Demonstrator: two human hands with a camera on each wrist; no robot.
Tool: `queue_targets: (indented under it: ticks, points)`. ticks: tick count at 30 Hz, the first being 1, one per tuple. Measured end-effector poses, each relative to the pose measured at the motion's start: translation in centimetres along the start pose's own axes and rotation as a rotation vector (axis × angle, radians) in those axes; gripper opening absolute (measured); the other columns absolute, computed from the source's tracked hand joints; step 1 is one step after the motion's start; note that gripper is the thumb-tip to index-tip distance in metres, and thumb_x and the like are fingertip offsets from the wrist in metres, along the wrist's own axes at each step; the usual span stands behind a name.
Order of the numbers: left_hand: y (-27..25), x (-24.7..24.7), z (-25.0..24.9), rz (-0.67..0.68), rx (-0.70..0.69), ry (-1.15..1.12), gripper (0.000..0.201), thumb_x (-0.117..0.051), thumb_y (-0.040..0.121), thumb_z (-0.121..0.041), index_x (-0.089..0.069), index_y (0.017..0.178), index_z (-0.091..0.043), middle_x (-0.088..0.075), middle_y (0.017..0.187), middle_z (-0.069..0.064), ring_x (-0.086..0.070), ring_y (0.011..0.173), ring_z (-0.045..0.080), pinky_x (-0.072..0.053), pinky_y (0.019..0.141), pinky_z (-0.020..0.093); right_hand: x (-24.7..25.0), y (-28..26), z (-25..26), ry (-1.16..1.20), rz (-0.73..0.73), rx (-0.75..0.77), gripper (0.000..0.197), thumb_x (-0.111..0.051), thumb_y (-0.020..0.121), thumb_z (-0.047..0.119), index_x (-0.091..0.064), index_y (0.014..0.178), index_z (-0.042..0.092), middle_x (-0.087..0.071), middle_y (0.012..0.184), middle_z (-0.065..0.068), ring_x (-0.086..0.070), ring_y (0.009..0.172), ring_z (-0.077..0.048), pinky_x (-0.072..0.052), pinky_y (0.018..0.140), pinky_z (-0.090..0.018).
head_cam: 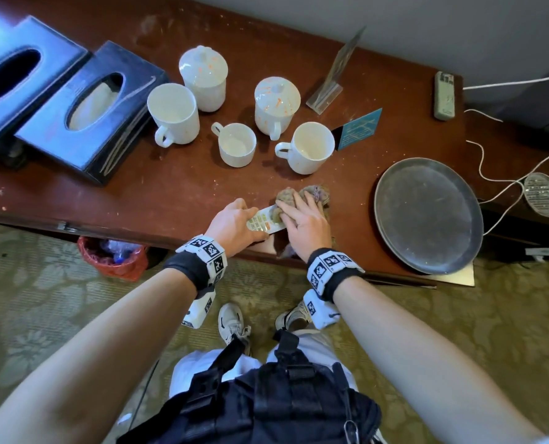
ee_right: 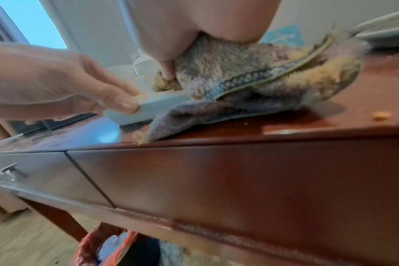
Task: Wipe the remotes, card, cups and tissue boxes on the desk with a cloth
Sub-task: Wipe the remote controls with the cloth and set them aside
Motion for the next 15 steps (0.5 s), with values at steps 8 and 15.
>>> queue_targets:
  ticks: [8, 15]
  points:
    - [-0.1, -0.1, -1.1, -0.027, -0.121, 0.138, 0.071, -0.064, 0.093, -0.043, -0.038, 0.151, -0.014, -0.048, 0.126, 0.006, -0.043, 0.121, 0.021, -0.042, 0.097, 0.034, -0.7, 0.5, -2.1, -0.034, 0.081, -0.076, 0.040, -0.041, 0.104, 0.033, -0.047, 0.143, 0.034, -0.030, 0.159, -0.001, -0.013, 0.150, -0.023, -0.018, 0.120, -0.045]
    - [-0.1, -0.1, -1.2, -0.043, -0.121, 0.133, 0.070, -0.066, 0.092, -0.042, -0.041, 0.149, -0.011, -0.049, 0.119, 0.007, -0.046, 0.115, 0.021, -0.044, 0.094, 0.034, -0.2, -2.6, 0.9, 0.049, -0.065, 0.134, 0.032, -0.056, 0.095, 0.015, -0.068, 0.125, 0.016, -0.054, 0.141, -0.012, -0.044, 0.137, -0.028, -0.029, 0.112, -0.033]
Point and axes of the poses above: each hand's wrist, its own y-axis towards the middle knuckle, its own x-axis out of the back of the hand, z = x × y, the point moved 10 cm from there along y, towards the middle knuckle
